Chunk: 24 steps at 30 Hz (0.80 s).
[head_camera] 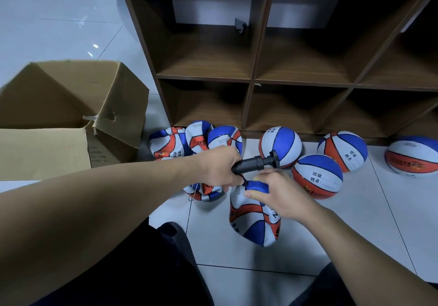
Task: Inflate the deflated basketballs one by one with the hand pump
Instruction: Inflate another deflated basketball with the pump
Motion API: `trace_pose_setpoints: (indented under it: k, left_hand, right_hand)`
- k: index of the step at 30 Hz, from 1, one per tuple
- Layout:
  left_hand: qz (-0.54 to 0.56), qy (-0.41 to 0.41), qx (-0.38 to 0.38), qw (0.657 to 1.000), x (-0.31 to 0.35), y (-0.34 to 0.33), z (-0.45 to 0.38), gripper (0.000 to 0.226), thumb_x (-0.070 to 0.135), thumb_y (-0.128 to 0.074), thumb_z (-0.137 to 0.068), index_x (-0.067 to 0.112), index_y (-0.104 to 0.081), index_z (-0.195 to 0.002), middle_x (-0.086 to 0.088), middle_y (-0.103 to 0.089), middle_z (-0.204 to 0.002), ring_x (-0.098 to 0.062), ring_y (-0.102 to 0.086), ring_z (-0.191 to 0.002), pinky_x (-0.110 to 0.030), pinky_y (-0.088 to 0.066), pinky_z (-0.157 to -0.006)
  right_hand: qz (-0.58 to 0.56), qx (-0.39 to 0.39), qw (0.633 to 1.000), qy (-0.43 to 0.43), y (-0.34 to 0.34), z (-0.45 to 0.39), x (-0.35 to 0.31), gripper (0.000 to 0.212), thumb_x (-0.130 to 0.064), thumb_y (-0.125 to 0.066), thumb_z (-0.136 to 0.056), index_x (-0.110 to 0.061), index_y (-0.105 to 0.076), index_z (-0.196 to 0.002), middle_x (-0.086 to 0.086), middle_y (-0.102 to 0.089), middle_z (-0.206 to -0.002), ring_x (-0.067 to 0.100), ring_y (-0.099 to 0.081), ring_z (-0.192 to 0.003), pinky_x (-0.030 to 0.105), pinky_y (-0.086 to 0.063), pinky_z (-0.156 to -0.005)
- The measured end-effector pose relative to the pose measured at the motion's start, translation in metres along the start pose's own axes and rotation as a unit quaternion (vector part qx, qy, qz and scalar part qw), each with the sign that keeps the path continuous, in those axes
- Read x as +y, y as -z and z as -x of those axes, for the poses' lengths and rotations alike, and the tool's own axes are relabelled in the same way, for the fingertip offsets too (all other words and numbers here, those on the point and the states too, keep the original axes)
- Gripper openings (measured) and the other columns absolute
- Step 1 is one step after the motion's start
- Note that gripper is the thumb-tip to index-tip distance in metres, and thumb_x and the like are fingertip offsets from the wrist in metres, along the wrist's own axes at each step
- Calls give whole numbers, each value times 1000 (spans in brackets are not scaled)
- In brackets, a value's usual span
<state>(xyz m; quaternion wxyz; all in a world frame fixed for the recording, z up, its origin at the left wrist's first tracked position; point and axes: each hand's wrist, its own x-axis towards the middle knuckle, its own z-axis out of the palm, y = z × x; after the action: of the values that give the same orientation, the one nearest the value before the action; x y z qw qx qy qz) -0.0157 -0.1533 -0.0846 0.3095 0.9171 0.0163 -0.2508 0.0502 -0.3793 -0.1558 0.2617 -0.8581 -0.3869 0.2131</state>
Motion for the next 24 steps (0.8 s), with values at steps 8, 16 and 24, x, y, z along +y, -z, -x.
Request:
trace_pose_setpoints:
  k: [8, 16, 24]
  left_hand:
    - [-52, 3, 57, 997, -10, -1, -10, 25, 45, -65, -106, 21, -57, -109, 0, -66, -84, -20, -65, -70, -32, -48, -62]
    - [-112, 7, 66, 991, -13, -7, -18, 22, 42, -64, -105, 22, -56, -106, 1, -62, -86, -17, -58, -72, -34, -46, -65]
    - [-175, -5, 53, 983, -25, 1, -27, 21, 41, -65, -105, 34, -50, -92, 5, -62, -82, -15, -60, -74, -32, -43, -61]
  right_hand:
    - [80, -95, 992, -37, -25, 12, 67, 33, -55, -78, -90, -27, -74, -106, -15, -55, -100, 11, -52, -105, 38, -51, -93]
    - [24, -86, 994, -60, -37, 3, 69, 19, -34, -81, -90, -29, -69, -105, -13, -61, -104, 17, -63, -92, 40, -57, -84]
    - [-150, 62, 974, -160, -10, -13, 54, 17, -25, -80, -97, -19, -79, -114, -8, -78, -107, 10, -72, -103, 21, -57, -93]
